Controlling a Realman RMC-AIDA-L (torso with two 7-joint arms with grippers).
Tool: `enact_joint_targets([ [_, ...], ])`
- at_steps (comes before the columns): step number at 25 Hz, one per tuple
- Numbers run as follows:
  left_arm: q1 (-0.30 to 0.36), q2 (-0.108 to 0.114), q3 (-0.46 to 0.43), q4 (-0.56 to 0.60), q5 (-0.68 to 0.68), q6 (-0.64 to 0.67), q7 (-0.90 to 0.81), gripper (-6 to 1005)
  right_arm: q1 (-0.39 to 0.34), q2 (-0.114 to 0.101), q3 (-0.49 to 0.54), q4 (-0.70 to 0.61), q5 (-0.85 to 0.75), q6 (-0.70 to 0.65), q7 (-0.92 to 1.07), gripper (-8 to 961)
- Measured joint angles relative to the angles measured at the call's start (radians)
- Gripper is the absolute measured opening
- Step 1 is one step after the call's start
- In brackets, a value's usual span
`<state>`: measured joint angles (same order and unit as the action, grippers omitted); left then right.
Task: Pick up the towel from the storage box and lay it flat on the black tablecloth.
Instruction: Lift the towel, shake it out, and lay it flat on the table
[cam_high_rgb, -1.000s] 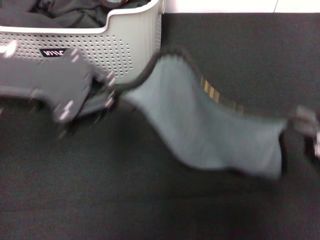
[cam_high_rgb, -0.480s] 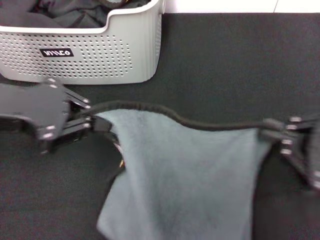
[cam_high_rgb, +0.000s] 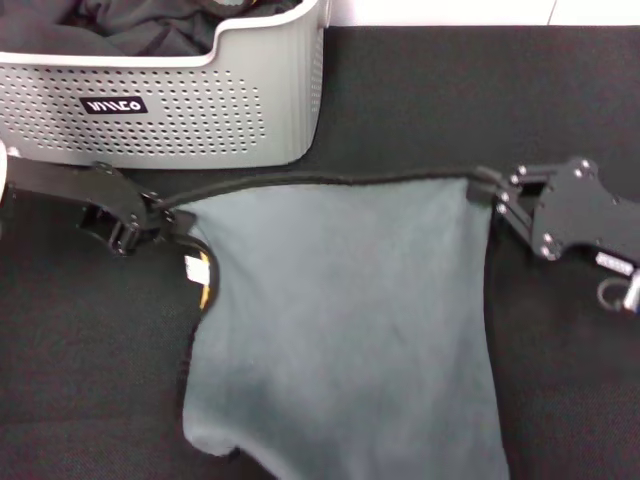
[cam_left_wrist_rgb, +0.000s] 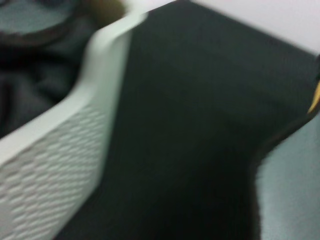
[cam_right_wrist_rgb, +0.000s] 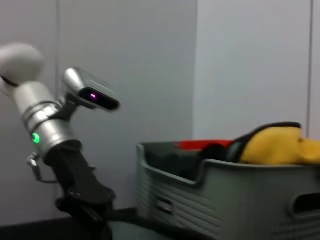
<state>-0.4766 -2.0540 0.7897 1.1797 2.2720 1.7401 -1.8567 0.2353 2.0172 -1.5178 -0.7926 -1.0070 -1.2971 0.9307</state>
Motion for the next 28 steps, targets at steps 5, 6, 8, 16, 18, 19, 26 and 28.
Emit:
enact_joint_targets([
  [5, -0.030, 0.000, 0.001, -0.014, 0.104, -0.098, -0.024, 8, 0.107, -0.010, 0.020, 0.096, 0.001, 0.040, -0.008, 93],
  [6, -0.040, -0.002, 0.002, -0.019, 0.124, -0.111, -0.026, 8, 0.135, -0.013, 0.023, 0.129, 0.001, 0.043, -0.008, 93],
  [8, -0.055, -0.007, 0.005, -0.029, 0.151, -0.122, -0.030, 9, 0.191, -0.017, 0.024, 0.199, 0.002, 0.049, -0.007, 94],
  [16, -0.106, -0.030, 0.012, -0.083, 0.228, -0.139, -0.034, 14, 0.258, -0.006, 0.023, 0.277, -0.010, 0.104, -0.034, 97],
  [18, -0.112, -0.032, 0.013, -0.085, 0.230, -0.154, -0.036, 15, 0.259, -0.006, 0.023, 0.277, -0.010, 0.120, -0.035, 98],
  [19, -0.113, -0.033, 0.015, -0.085, 0.231, -0.169, -0.042, 15, 0.260, -0.005, 0.023, 0.277, -0.010, 0.132, -0.035, 98],
  [26, -0.121, -0.034, 0.090, -0.111, 0.237, -0.318, -0.101, 19, 0.278, -0.001, 0.024, 0.302, -0.009, 0.167, -0.035, 101],
  [28, -0.122, -0.034, 0.121, -0.129, 0.239, -0.356, -0.108, 20, 0.289, 0.002, 0.022, 0.322, -0.003, 0.167, -0.035, 101],
])
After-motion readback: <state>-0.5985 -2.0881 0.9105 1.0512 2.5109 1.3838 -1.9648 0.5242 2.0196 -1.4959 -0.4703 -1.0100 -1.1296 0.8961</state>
